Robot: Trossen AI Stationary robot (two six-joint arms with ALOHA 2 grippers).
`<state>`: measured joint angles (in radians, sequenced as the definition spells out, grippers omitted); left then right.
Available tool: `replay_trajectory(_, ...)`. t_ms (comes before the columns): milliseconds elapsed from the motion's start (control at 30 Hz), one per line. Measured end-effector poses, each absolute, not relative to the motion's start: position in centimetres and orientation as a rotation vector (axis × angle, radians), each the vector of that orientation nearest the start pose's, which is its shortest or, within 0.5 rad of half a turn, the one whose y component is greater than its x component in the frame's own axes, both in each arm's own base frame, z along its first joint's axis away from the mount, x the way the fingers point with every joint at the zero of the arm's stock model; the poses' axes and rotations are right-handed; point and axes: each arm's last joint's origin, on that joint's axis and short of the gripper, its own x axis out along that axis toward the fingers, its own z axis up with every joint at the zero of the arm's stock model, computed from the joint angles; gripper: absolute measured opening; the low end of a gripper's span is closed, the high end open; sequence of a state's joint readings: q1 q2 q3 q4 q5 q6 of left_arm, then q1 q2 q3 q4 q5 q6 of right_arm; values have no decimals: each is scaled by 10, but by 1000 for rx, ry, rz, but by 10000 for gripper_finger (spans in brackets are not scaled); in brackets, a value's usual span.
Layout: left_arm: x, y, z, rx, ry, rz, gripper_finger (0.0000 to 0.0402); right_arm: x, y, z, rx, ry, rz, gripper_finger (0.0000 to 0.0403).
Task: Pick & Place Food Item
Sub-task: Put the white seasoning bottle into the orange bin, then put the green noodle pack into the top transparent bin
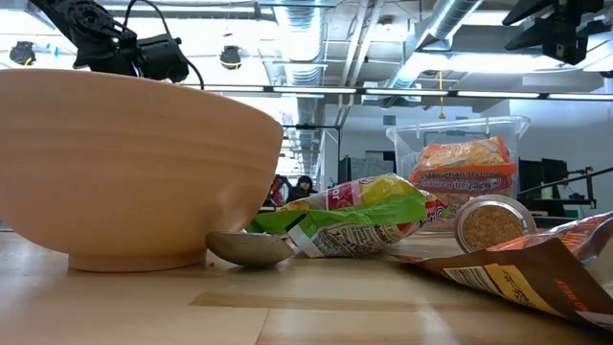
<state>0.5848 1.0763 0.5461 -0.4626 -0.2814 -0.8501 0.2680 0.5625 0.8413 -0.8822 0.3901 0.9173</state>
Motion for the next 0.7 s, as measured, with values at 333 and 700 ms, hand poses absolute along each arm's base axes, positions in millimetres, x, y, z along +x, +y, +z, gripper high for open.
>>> replay_trajectory(333,155,99,191,-929,629,1027,0,93,14,316,706,467,-369,163)
replay_trajectory(700,171,46,212,-853,604,641,0,93,14,316,697,467,-370,163)
